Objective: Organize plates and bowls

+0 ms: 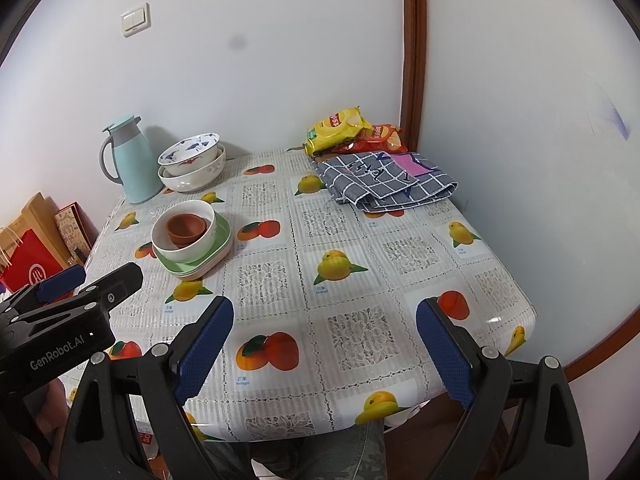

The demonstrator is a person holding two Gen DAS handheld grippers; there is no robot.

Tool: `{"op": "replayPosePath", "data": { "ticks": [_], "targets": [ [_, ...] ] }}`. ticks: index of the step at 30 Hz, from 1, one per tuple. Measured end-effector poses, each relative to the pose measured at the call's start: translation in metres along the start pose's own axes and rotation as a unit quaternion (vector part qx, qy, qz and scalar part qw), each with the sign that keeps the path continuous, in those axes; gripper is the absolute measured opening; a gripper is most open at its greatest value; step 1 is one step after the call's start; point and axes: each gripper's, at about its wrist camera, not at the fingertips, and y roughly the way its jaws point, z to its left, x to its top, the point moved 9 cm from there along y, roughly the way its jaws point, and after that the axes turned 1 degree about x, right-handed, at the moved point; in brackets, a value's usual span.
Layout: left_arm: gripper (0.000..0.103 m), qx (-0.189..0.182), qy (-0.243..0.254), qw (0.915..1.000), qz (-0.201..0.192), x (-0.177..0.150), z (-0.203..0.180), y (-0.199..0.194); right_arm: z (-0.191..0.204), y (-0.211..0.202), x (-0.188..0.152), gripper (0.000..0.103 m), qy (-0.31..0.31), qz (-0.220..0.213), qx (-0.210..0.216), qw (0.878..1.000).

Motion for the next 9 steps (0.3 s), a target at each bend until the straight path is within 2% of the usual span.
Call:
{"op": "replayPosePath", "data": {
  "ticks": [9],
  "targets": [
    [0.089,0.001,-0.002,1.0,0.009,0.003,0.004,0.016,0.003,0.012,0.003,0.092,0.001,0.003,0.004,1.0]
  ]
}}
